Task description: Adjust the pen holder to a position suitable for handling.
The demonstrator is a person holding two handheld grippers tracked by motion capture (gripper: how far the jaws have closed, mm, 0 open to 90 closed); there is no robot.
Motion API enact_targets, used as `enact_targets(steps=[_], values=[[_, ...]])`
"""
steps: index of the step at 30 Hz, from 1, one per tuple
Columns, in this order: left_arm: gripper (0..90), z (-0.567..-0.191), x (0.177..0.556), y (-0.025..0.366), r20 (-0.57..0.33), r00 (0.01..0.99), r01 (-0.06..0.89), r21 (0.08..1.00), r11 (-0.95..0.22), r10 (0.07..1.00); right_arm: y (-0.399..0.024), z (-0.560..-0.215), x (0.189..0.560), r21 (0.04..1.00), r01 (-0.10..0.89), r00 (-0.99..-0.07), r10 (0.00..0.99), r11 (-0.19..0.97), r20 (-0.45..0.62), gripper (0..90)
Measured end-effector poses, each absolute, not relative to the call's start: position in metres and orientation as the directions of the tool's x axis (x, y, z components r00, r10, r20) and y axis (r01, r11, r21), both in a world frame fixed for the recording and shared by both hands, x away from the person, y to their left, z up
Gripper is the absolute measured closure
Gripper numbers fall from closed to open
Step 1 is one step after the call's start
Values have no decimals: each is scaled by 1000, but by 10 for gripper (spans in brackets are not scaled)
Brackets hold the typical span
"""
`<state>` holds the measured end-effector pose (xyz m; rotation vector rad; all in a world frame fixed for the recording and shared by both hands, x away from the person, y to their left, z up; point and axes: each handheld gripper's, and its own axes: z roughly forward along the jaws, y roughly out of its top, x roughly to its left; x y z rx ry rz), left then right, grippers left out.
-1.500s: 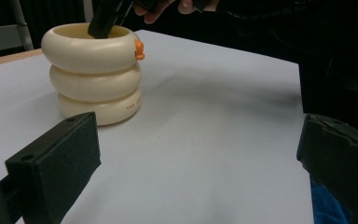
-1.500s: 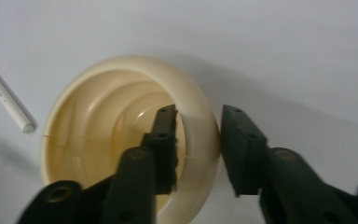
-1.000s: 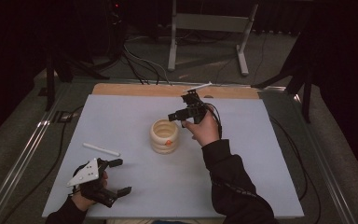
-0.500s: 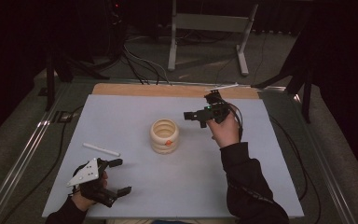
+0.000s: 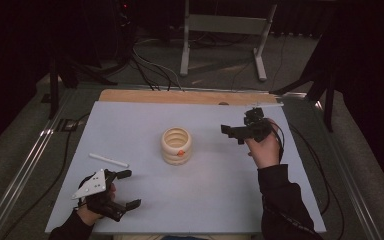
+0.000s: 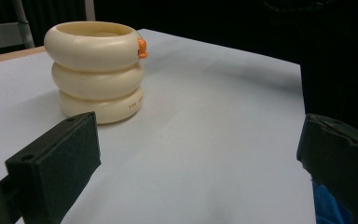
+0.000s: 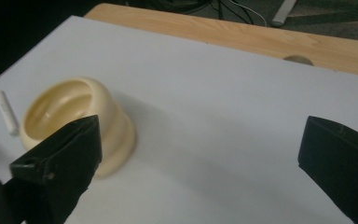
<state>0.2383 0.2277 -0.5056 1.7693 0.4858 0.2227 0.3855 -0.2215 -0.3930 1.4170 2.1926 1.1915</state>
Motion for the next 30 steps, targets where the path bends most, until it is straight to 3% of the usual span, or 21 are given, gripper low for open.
enact_targets(steps=[30], values=[[0, -506, 238, 228, -103, 891, 205, 960, -190, 441, -275, -482, 314, 805, 570, -523, 828, 165, 201, 0]])
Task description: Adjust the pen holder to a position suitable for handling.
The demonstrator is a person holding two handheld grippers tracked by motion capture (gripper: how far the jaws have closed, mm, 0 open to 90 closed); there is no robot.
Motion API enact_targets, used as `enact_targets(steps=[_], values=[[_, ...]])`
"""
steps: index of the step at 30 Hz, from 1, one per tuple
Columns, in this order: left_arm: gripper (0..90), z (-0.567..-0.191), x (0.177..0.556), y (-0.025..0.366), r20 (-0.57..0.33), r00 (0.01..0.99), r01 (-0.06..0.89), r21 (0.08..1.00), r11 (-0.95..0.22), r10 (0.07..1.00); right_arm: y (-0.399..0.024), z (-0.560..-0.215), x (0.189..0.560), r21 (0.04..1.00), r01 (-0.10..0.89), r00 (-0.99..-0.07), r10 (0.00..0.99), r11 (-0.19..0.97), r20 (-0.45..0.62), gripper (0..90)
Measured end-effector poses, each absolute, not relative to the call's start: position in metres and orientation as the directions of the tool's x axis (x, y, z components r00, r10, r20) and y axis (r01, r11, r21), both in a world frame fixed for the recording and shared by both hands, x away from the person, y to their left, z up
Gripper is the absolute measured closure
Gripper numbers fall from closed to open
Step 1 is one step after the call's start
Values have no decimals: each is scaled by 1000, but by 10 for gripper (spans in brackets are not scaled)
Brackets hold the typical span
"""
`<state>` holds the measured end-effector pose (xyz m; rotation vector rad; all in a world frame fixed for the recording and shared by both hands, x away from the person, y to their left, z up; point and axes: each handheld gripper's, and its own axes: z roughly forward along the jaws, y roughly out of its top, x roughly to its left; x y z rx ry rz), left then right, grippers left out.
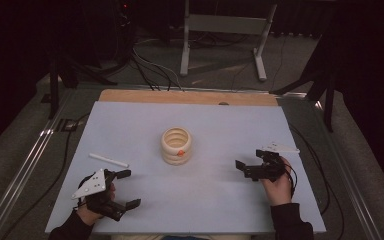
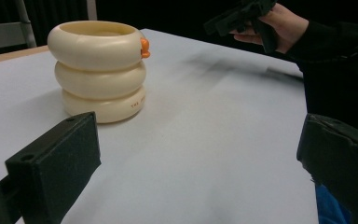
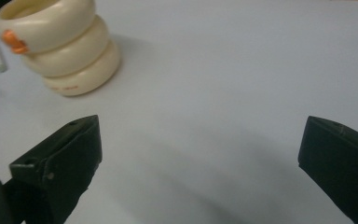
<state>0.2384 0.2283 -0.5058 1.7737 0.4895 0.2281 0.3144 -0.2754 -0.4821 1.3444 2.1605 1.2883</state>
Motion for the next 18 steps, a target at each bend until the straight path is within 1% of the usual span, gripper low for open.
enact_targets(steps=[8, 14, 18], values=[[1, -505, 238, 228, -100, 890, 204, 960, -190, 446, -283, -489, 296, 821, 548, -524, 831, 160, 188, 0], [1, -503, 238, 230, -101, 886, 202, 962, -182, 452, -287, -496, 281, 835, 526, -541, 821, 160, 183, 0], [1, -501, 238, 229, -97, 889, 200, 962, -188, 448, -288, -499, 278, 840, 517, -555, 812, 168, 179, 0]])
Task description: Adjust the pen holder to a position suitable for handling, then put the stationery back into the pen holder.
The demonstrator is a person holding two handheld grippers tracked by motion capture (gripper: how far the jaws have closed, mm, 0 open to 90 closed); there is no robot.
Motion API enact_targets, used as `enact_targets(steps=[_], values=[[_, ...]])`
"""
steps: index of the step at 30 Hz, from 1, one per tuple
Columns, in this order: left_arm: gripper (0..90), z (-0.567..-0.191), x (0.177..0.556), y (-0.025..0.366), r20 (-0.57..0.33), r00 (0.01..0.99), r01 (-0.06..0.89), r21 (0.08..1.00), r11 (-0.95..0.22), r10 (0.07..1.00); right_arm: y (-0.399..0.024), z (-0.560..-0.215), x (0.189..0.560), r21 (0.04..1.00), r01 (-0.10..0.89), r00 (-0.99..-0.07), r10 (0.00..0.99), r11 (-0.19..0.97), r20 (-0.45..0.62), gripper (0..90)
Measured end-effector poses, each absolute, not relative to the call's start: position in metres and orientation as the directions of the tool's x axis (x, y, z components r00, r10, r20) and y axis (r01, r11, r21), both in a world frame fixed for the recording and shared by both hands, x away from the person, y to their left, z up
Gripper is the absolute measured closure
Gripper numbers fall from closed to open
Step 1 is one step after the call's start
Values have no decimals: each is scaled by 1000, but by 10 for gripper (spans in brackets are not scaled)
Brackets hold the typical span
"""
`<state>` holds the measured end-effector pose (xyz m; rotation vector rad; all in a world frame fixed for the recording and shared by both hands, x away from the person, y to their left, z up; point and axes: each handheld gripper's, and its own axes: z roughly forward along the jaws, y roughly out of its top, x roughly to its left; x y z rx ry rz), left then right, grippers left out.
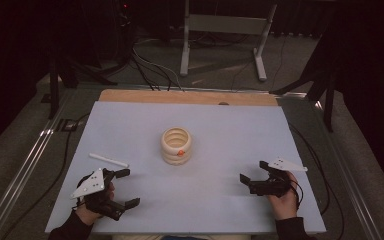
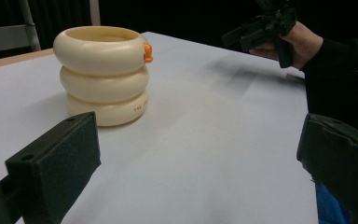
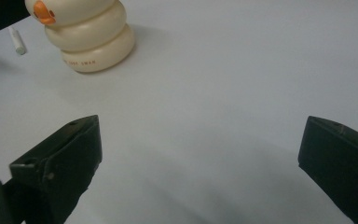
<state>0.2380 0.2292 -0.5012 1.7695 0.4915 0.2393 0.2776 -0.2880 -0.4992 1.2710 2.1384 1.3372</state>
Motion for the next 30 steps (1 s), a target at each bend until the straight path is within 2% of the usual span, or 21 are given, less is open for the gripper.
enact_targets(steps=[10, 22, 30], values=[[1, -480, 242, 234, -115, 899, 200, 966, -163, 422, -293, -501, 281, 847, 516, -559, 799, 127, 221, 0], [1, -450, 250, 259, -75, 903, 202, 943, -263, 424, -292, -498, 279, 859, 497, -586, 778, 125, 226, 0], [1, -436, 257, 268, 5, 917, 160, 911, -379, 398, -293, -497, 279, 863, 491, -593, 771, 120, 231, 0]])
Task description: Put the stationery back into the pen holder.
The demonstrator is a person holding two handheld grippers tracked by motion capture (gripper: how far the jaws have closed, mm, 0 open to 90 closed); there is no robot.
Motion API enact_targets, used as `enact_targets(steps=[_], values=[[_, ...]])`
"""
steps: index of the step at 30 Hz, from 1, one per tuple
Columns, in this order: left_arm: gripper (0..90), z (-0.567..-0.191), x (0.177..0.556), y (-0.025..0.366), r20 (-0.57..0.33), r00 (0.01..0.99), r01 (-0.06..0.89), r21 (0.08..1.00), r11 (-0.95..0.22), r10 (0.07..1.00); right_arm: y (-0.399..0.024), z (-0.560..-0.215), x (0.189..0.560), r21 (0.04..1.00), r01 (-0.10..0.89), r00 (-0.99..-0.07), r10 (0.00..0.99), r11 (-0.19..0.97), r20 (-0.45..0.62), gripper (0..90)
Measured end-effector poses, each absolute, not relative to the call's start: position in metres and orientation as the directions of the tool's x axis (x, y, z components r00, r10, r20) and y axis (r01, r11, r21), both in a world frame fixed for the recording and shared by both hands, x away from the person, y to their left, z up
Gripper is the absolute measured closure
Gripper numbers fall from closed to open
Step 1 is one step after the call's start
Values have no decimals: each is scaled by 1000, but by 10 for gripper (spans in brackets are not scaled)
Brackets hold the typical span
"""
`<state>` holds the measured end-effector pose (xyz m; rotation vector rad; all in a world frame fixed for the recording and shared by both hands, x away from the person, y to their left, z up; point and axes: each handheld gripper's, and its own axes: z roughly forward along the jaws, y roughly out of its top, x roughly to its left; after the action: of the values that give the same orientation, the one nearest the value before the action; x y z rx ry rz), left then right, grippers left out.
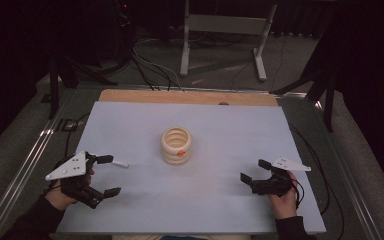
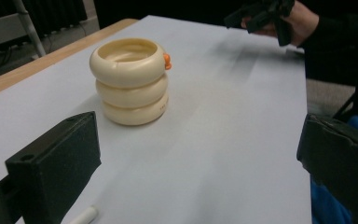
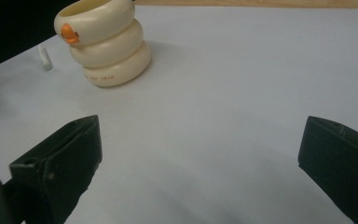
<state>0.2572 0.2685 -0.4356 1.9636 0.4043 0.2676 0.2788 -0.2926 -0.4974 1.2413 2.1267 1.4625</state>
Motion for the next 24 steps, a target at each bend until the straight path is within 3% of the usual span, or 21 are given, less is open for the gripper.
enact_targets(steps=[14, 24], values=[[1, -429, 280, 284, 107, 924, 112, 843, -526, 368, -294, -498, 280, 860, 500, -594, 763, 104, 253, 0], [1, -427, 299, 287, 214, 924, 56, 744, -666, 317, -295, -499, 280, 856, 509, -591, 760, 91, 271, 0]])
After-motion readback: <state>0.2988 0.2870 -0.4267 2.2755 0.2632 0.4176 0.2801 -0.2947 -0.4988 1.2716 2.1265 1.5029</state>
